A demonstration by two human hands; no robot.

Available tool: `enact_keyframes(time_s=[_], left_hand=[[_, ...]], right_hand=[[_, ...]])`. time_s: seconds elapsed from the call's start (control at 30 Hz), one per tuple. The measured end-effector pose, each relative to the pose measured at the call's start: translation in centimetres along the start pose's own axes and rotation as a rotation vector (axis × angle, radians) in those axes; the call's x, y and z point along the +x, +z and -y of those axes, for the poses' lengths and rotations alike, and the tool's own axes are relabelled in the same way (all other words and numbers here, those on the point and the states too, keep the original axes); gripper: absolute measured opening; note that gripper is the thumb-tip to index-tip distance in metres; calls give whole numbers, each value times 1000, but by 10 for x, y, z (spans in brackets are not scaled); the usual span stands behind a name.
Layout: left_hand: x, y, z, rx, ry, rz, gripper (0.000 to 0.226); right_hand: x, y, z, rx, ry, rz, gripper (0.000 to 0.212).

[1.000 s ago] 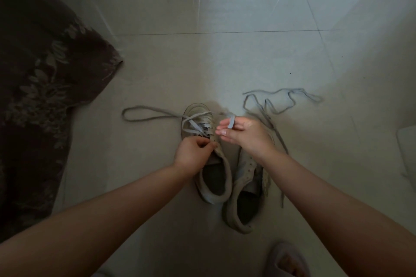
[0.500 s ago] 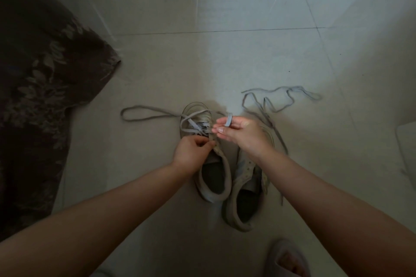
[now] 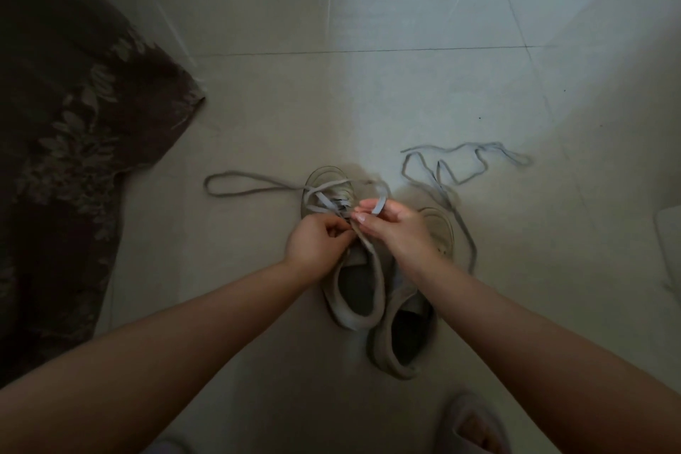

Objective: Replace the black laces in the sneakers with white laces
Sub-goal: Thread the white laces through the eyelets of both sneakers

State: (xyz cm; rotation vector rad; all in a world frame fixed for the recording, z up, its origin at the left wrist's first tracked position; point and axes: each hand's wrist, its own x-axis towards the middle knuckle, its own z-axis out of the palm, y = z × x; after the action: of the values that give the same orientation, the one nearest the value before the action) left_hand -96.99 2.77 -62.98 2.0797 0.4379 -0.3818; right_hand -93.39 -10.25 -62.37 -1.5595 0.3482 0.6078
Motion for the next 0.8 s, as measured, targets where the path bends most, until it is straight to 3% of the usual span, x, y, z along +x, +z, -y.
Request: enact_keyframes(time_s=[0.13,0.27,0.43,0.53,0.57,0.6,0.67,0.73,0.8], left_hand=[[0,-3,4,-34,63,-23,10],[0,-7,4,-323,4,46,24],[0,-20,-6,-932,-261,189,29],[8,-37,0,-1170,-475,68,37],[12,-44,4,-1124,-521,-18,37],[17,-51,13,-932,-518,-113,35],[25,-66,40,-295,-405,-249,30],[19,-70,43,159,-229,-281,23],[4,-58,21,177,26,-162,18]], right_hand=[[-3,-1,-1,-380,-36,21,38],[2,-10,-1,-518,-51,92,31],[1,-8,-2,-615,-178,-9,13],[0,-10,-7,-611,-172,-54,12],[-1,-10,-8,-609,-179,-68,13],[-2,-12,-8,-606,-194,-95,14],[-4,-19,-8,-618,-220,-156,14],[-3,-25,-6,-625,-218,-141,16],[-1,-22,-5,-595,-191,-65,19]])
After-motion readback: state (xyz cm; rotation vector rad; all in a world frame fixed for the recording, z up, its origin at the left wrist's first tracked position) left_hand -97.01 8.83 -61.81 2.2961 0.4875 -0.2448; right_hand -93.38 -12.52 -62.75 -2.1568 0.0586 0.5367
